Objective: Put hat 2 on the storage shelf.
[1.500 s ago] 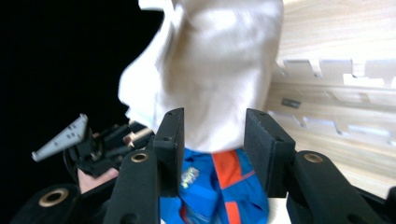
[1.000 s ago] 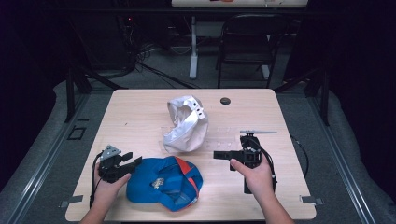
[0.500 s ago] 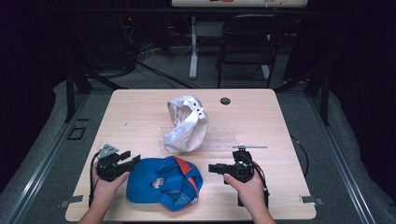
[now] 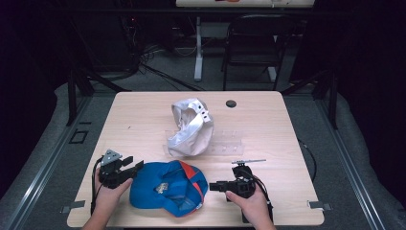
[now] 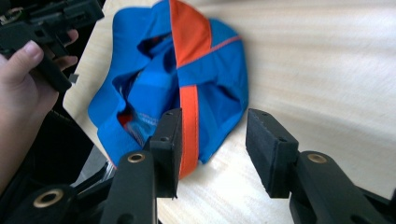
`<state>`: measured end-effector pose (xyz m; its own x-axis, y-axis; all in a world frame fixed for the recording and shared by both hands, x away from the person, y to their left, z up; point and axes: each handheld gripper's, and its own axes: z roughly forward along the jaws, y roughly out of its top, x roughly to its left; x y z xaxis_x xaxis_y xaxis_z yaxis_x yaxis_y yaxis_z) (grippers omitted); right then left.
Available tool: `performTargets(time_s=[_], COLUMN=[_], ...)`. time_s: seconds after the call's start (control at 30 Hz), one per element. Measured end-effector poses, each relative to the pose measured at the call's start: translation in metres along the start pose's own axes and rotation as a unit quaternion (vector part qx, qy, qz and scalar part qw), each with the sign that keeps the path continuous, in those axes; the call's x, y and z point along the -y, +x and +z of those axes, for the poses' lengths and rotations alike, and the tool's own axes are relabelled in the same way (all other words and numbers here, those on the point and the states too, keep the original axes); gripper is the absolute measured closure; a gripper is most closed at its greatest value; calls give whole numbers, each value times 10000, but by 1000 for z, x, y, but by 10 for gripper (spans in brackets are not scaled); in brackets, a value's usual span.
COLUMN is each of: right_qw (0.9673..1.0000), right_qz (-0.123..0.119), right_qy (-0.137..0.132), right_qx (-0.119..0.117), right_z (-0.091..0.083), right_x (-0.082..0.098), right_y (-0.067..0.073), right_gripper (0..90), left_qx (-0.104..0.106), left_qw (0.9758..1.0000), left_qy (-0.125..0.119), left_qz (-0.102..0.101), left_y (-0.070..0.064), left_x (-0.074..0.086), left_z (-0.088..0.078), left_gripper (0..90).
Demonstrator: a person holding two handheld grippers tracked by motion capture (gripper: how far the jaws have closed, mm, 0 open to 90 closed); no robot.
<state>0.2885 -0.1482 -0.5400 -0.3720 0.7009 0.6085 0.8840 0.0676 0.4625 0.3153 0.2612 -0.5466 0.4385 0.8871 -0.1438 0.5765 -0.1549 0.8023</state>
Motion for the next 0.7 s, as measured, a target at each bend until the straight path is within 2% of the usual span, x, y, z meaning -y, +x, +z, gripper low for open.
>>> performTargets(time_s=[0.13,0.2,0.23,0.4,0.43,0.47,0.5,0.53,0.57,0.63,0.67,0.7], right_qw=[9996,9994,9986,9976,9966,9965,9968,9968,9952,9941,9894,9888], right_qz=[68,86,117,88,49,103,275,275,149,160,-63,70], right_qy=[192,253,355,558,715,671,637,637,803,975,1390,1423], right_qx=[-199,-222,-361,-412,-402,-487,-399,-399,-547,-459,-425,-453], right_z=[12,14,21,34,38,41,44,44,45,50,47,49], right_x=[2,1,0,-2,-4,-3,-3,-3,-4,-5,-9,-9], right_y=[-3,-3,-2,1,3,3,6,6,4,4,0,1], right_gripper=[569,569,569,570,571,575,575,575,575,582,593,609], left_qx=[-68,-77,-121,-195,-219,-259,-259,-285,-300,-335,-376,-389], left_qw=[10000,10000,9999,9997,9997,9995,9995,9994,9994,9993,9991,9990], left_qy=[22,33,33,23,26,24,24,28,9,14,31,-24], left_qz=[-8,-20,-49,-127,-144,-161,-161,-169,-177,-179,-208,-224], left_y=[3,4,7,12,12,13,13,14,14,15,16,16], left_x=[5,6,9,14,15,17,17,18,19,21,22,23], left_z=[-4,-5,-9,-18,-20,-23,-23,-25,-26,-29,-31,-31], left_gripper=[472,473,473,473,473,474,474,474,474,473,474,474])
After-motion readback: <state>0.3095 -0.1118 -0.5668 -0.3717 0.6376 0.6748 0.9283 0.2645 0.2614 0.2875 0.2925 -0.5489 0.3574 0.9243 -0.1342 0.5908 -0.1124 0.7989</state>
